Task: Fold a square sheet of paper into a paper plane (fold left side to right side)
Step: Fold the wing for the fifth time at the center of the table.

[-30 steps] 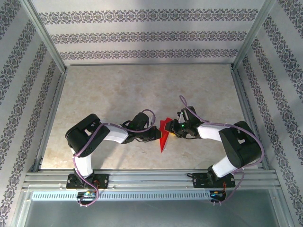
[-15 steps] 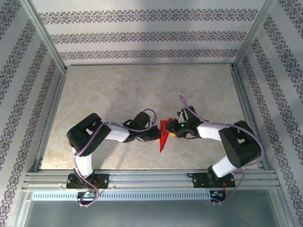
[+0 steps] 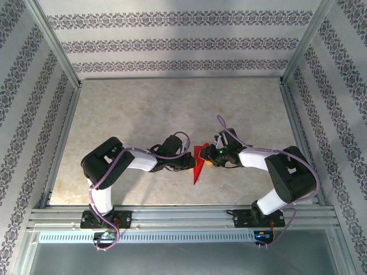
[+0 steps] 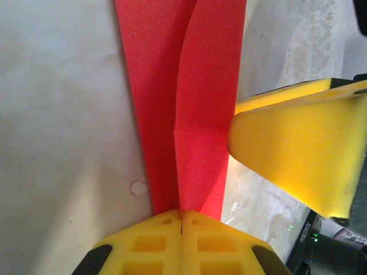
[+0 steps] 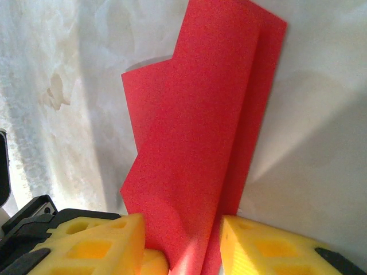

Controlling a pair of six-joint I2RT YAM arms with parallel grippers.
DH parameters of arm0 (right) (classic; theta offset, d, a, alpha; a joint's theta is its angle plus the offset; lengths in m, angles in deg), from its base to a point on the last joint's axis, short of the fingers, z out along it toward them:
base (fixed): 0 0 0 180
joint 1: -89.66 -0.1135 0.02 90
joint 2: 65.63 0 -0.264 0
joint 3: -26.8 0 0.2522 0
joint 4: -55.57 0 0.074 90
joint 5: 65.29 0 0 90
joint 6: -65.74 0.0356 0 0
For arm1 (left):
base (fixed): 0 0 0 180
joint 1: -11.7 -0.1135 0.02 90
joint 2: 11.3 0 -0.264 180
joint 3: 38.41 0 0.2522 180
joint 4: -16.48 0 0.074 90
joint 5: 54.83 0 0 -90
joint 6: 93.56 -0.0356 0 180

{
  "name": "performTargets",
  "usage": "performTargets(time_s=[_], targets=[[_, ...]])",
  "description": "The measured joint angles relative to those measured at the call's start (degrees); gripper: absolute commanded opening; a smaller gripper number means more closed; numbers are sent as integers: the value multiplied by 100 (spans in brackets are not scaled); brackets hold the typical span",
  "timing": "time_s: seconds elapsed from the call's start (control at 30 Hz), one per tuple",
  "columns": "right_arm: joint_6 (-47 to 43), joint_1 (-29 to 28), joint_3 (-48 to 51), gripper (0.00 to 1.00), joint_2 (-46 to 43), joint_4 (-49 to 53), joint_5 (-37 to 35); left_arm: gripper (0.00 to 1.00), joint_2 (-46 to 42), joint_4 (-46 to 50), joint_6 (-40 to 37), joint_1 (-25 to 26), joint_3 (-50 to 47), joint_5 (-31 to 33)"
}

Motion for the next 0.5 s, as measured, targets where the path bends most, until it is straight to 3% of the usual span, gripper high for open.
performTargets(time_s=[0.5], targets=[[4,-74,72,42,-105,-85,-153,4,0,24,0,42,-4,107]])
